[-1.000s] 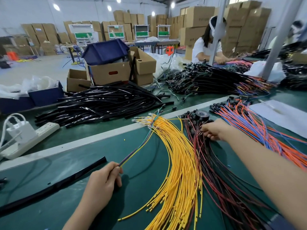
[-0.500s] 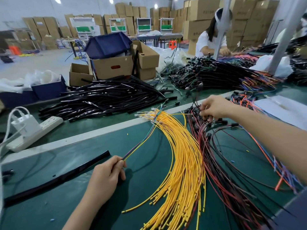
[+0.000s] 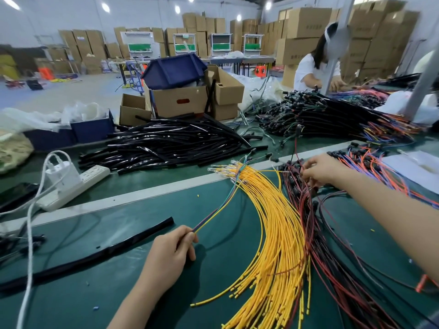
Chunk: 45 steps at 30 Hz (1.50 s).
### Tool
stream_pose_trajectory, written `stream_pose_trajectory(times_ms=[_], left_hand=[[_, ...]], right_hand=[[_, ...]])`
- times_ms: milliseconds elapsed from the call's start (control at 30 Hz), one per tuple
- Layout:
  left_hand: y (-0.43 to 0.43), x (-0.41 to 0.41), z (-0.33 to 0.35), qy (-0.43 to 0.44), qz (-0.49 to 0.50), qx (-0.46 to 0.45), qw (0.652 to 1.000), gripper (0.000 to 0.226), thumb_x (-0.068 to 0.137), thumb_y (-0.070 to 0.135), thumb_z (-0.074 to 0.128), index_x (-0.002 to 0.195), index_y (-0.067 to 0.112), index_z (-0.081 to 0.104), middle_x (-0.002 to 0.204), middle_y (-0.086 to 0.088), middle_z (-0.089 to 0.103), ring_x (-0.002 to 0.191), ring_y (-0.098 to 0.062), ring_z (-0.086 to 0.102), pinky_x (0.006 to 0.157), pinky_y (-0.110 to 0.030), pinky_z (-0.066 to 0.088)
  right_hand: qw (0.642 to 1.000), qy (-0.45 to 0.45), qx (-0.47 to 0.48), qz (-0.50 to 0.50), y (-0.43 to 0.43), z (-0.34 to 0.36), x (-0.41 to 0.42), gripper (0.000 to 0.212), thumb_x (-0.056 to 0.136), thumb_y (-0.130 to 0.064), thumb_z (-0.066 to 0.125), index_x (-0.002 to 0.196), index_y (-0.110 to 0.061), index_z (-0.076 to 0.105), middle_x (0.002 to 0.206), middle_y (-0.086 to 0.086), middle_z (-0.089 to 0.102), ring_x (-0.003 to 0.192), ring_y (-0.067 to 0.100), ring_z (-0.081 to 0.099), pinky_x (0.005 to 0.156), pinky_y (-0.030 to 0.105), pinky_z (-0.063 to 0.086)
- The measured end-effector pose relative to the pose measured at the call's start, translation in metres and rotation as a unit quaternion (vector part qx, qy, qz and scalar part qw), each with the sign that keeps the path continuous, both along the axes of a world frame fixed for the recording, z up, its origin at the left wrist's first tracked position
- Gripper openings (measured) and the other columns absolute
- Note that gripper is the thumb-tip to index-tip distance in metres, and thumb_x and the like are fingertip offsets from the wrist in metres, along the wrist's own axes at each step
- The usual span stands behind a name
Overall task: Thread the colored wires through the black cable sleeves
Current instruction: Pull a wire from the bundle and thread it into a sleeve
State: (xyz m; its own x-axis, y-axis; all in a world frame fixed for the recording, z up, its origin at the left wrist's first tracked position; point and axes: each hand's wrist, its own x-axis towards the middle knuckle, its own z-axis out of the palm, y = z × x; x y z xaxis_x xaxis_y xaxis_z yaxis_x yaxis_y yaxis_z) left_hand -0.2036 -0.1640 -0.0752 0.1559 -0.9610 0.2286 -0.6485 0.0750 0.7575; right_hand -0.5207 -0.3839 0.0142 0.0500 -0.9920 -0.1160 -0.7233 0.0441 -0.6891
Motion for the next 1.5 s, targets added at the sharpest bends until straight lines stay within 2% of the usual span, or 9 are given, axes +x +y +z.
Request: stream_pose_trajectory(times_ms=[133, 300, 467, 567, 733, 833, 933, 1133, 1500], left_hand=[[-0.001, 0.003, -0.002, 0.006, 0.000, 0.002, 1.000, 0.025, 0.096, 0.012, 0.050, 0.076, 0.025, 0.059, 0.057, 0.008, 0.064, 0.044, -0.006, 0.041, 0.048, -0.018, 0.035], [-0.003, 0.002, -0.001, 0.005, -0.002, -0.002, 1.000, 0.026, 0.096, 0.012, 0.050, 0.076, 0.025, 0.059, 0.057, 0.008, 0.065, 0.045, -0.006, 0.043, 0.049, -0.019, 0.036], [-0.002, 0.005, 0.000, -0.001, -0.003, -0.005, 1.000, 0.026, 0.096, 0.013, 0.050, 0.075, 0.027, 0.059, 0.056, 0.011, 0.065, 0.049, -0.006, 0.048, 0.054, -0.021, 0.040], [-0.001, 0.005, -0.002, -0.001, -0.004, -0.005, 1.000, 0.026, 0.097, 0.015, 0.050, 0.076, 0.028, 0.059, 0.056, 0.012, 0.065, 0.049, -0.007, 0.048, 0.054, -0.021, 0.039], [0.000, 0.006, -0.003, 0.014, -0.004, -0.007, 1.000, 0.026, 0.097, 0.014, 0.050, 0.076, 0.027, 0.059, 0.056, 0.010, 0.065, 0.049, -0.009, 0.048, 0.053, -0.021, 0.039], [-0.001, 0.006, -0.002, 0.016, -0.005, -0.005, 1.000, 0.026, 0.097, 0.015, 0.050, 0.076, 0.027, 0.059, 0.057, 0.009, 0.065, 0.049, -0.009, 0.048, 0.053, -0.023, 0.039], [-0.004, 0.006, 0.002, 0.021, -0.005, -0.011, 1.000, 0.026, 0.097, 0.015, 0.050, 0.076, 0.027, 0.059, 0.056, 0.009, 0.065, 0.049, -0.011, 0.048, 0.053, -0.026, 0.041], [0.000, 0.004, -0.003, 0.036, 0.001, -0.014, 0.999, 0.024, 0.097, 0.015, 0.051, 0.077, 0.026, 0.060, 0.058, 0.008, 0.067, 0.050, -0.022, 0.048, 0.055, -0.037, 0.044], [-0.003, 0.007, -0.004, 0.026, -0.001, -0.014, 1.000, 0.022, 0.097, 0.019, 0.051, 0.081, 0.031, 0.061, 0.062, 0.011, 0.068, 0.054, -0.025, 0.052, 0.055, -0.036, 0.045]], right_hand=[[0.992, -0.116, 0.000, -0.046, -0.002, -0.001, 0.011, 0.027, 0.086, 0.006, 0.047, 0.103, -0.012, 0.057, 0.067, 0.011, 0.055, 0.045, 0.016, 0.038, 0.036, 0.017, 0.030], [0.988, -0.108, -0.086, -0.065, -0.005, 0.023, 0.011, 0.026, 0.089, -0.042, 0.061, 0.104, -0.021, 0.065, 0.070, 0.004, 0.051, 0.049, 0.015, 0.037, 0.047, 0.021, 0.033], [0.979, -0.002, -0.191, 0.071, -0.012, 0.101, 0.005, 0.017, 0.088, -0.010, 0.064, 0.103, -0.013, 0.070, 0.088, 0.003, 0.061, 0.075, 0.013, 0.052, 0.062, 0.023, 0.040], [0.973, 0.002, -0.217, 0.079, -0.007, 0.146, 0.010, 0.016, 0.081, -0.018, 0.073, 0.094, -0.011, 0.067, 0.085, 0.008, 0.059, 0.080, 0.021, 0.052, 0.067, 0.028, 0.046], [0.957, -0.108, -0.262, 0.066, 0.004, 0.173, 0.036, 0.013, 0.085, -0.018, 0.067, 0.094, -0.008, 0.066, 0.085, -0.002, 0.063, 0.061, 0.002, 0.053, 0.048, 0.017, 0.044], [0.976, -0.188, -0.097, 0.045, 0.010, 0.164, 0.048, 0.015, 0.094, -0.023, 0.055, 0.092, -0.010, 0.063, 0.072, -0.002, 0.047, 0.051, 0.006, 0.039, 0.035, 0.014, 0.037], [0.901, -0.410, 0.138, 0.040, 0.020, 0.150, 0.057, 0.049, 0.100, -0.045, 0.034, 0.075, -0.010, 0.058, 0.055, -0.005, 0.035, 0.043, 0.006, 0.026, 0.037, 0.012, 0.022], [0.830, -0.486, 0.245, 0.117, 0.042, 0.133, 0.078, 0.058, 0.101, -0.036, 0.028, 0.069, -0.006, 0.066, 0.067, 0.005, 0.064, 0.044, 0.010, 0.048, 0.039, 0.013, 0.036], [0.637, -0.703, 0.185, 0.257, 0.078, 0.172, 0.123, 0.050, 0.099, -0.027, 0.036, 0.060, -0.004, 0.058, 0.054, 0.002, 0.053, 0.045, 0.012, 0.048, 0.045, 0.019, 0.039]])
